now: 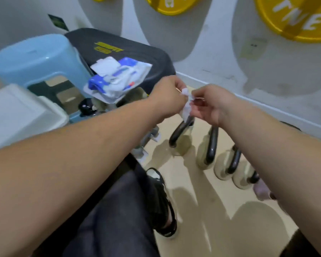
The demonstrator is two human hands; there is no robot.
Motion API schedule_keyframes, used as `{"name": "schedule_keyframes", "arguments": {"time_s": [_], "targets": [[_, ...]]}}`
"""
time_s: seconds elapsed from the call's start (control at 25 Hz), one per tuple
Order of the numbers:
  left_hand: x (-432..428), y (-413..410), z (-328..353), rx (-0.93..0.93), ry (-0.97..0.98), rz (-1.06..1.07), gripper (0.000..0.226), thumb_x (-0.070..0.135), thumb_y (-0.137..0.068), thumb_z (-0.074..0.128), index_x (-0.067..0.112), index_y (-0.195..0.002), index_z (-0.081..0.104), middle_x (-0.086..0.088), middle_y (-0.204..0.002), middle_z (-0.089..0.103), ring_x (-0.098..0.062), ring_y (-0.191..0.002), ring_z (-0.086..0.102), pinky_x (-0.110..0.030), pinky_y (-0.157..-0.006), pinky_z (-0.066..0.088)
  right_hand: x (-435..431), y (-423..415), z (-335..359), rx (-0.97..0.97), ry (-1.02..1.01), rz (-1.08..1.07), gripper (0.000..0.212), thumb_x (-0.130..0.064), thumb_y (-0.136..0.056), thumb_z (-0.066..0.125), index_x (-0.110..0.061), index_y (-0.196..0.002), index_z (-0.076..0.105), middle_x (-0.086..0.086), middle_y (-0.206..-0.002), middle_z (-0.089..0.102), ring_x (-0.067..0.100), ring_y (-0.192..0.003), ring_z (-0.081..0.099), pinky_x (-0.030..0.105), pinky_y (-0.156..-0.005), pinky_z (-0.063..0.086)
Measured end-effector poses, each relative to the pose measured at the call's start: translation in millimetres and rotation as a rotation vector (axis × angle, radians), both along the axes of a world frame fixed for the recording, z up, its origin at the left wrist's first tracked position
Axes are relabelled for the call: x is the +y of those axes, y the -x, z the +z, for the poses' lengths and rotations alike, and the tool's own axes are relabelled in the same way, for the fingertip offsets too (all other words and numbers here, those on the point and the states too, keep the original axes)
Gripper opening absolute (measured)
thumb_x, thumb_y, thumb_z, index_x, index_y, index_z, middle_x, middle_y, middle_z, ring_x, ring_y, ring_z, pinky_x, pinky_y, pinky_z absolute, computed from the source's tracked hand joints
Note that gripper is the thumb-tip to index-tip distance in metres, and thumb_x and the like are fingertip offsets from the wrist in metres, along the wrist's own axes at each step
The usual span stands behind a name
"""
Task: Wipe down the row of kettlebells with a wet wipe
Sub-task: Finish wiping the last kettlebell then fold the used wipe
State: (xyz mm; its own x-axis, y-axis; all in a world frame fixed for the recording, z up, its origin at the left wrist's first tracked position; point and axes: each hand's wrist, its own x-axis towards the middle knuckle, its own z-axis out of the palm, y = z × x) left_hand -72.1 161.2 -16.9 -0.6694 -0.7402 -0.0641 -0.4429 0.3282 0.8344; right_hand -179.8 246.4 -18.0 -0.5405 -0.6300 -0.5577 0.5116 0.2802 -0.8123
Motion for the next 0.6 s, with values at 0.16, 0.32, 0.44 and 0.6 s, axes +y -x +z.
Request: {"name": "schedule_keyframes", "arguments": {"time_s": [0.16,0.32,0.44,0.6], "targets": [[-58,-41,32,0.036,-0.047,0.074,0.004,0.009,-0.088,0.063,0.012,-0.09,0.066,-0.023,-0.078,0.072,-0.032,-0.056,0.069,-0.047,-0.054,0.062,-64,-42,45,-0.027,0.097,0.052,0.035,0.006,-0.088,0.042,0.005,-0.113,0.067,0.02,-0.09,0.077,0.029,-0.072,0.073,0.043,-0.075,0.066],[-103,-106,28,0.056,-0.067,0.196,0.011,0.005,-0.077,0.064,0.007,-0.085,0.072,-0.02,-0.075,0.075,-0.035,-0.062,0.074,-0.045,-0.063,0.064,-111,-85,59,0.211,-0.082,0.354,0.022,-0.012,-0.095,0.044,-0.006,-0.093,0.065,0.011,-0.082,0.067,0.026,-0.068,0.063,0.037,-0.07,0.063],[-126,-173,17,0.07,-0.092,0.343,0.016,0.006,-0.064,0.061,0.007,-0.077,0.071,-0.008,-0.072,0.07,-0.024,-0.062,0.068,-0.032,-0.069,0.059,-153,-137,63,0.417,-0.209,0.619,0.023,-0.021,-0.1,0.045,-0.013,-0.088,0.063,0.005,-0.075,0.06,0.021,-0.063,0.057,0.032,-0.062,0.051],[-149,-271,-5,0.108,-0.06,0.532,0.013,0.009,-0.076,0.074,0.012,-0.089,0.075,-0.011,-0.084,0.077,-0.023,-0.072,0.073,-0.044,-0.071,0.065,-202,-226,59,0.527,-0.145,0.773,0.016,-0.016,-0.096,0.051,-0.01,-0.089,0.065,0.008,-0.073,0.064,0.024,-0.06,0.061,0.028,-0.056,0.05]]}}
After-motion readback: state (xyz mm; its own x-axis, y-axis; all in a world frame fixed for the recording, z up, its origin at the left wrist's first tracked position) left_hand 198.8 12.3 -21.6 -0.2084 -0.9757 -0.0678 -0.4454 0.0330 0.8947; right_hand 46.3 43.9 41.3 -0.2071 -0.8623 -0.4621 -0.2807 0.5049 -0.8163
